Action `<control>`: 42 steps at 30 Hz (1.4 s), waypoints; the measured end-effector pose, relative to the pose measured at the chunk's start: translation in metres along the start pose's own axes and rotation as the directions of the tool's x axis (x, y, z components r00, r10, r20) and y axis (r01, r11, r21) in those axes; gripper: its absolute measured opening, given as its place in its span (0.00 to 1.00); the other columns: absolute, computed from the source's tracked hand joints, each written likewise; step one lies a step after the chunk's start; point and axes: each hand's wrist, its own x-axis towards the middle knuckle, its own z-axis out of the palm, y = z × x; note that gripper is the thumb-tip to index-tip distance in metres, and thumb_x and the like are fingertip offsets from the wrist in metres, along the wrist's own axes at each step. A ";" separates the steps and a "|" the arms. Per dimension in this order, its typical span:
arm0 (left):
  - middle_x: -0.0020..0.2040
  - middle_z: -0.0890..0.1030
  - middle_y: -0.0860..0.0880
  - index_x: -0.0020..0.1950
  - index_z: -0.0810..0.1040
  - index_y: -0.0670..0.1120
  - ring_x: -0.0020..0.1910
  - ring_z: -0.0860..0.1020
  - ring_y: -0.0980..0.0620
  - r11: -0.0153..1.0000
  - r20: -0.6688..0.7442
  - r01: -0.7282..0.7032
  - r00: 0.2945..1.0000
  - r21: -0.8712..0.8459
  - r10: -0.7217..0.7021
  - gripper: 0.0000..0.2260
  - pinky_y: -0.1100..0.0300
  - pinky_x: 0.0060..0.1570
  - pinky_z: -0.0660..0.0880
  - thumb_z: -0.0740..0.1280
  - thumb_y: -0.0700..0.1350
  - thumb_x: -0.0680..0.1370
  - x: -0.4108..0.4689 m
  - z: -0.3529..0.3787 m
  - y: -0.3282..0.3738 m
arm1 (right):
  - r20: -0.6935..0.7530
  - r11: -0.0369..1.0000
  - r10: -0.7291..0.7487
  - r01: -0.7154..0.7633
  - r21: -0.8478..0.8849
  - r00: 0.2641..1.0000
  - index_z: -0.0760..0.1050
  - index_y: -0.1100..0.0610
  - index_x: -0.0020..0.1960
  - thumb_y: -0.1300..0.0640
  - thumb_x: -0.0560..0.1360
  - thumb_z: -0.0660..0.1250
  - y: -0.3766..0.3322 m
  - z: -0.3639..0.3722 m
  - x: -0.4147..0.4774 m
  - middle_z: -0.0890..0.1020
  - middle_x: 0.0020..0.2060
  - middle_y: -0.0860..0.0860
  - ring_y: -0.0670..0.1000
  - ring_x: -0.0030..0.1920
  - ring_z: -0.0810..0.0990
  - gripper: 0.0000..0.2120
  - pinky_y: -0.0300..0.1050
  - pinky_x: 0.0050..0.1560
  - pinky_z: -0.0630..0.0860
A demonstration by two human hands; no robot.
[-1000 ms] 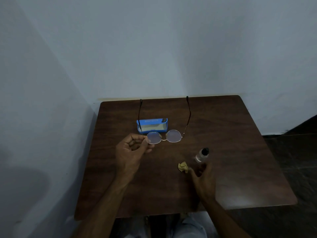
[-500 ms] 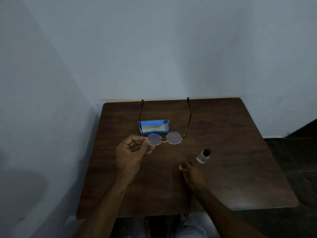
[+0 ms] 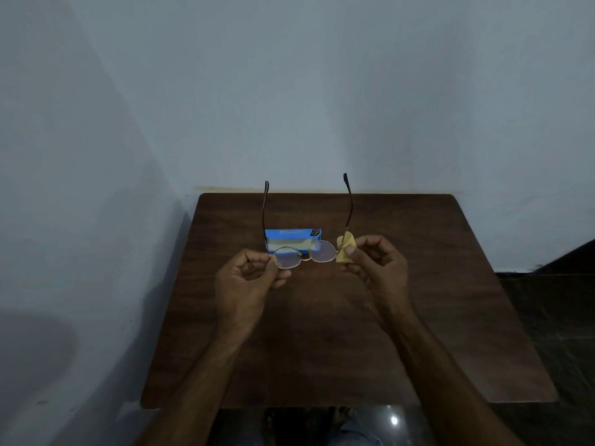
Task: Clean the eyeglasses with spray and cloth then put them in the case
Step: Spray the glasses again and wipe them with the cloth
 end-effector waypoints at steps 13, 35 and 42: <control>0.43 0.88 0.41 0.50 0.82 0.38 0.42 0.89 0.43 0.999 0.041 -0.008 0.999 0.051 0.005 0.02 0.58 0.39 0.85 0.73 0.34 0.78 -0.002 -0.012 0.003 | 0.114 0.935 -0.139 0.168 -0.312 0.984 0.79 0.57 0.60 0.69 0.74 0.76 0.009 0.005 -0.001 0.87 0.55 0.54 0.57 0.52 0.86 0.17 0.59 0.52 0.85; 0.39 0.87 0.45 0.46 0.82 0.40 0.37 0.88 0.50 0.925 0.258 -0.226 0.955 0.304 0.148 0.05 0.59 0.39 0.85 0.76 0.33 0.75 0.011 -0.022 0.028 | 0.085 0.734 -0.513 0.488 -0.472 0.854 0.80 0.60 0.58 0.60 0.77 0.77 -0.045 0.025 0.016 0.85 0.51 0.50 0.54 0.47 0.85 0.12 0.61 0.45 0.82; 0.38 0.87 0.50 0.44 0.82 0.45 0.36 0.88 0.54 0.874 0.284 -0.294 0.940 0.387 0.191 0.07 0.61 0.40 0.84 0.77 0.35 0.75 0.012 -0.022 0.033 | 0.135 0.531 -0.649 0.572 -0.626 0.749 0.80 0.57 0.56 0.59 0.78 0.77 -0.066 0.024 0.029 0.83 0.46 0.51 0.56 0.42 0.81 0.09 0.56 0.37 0.78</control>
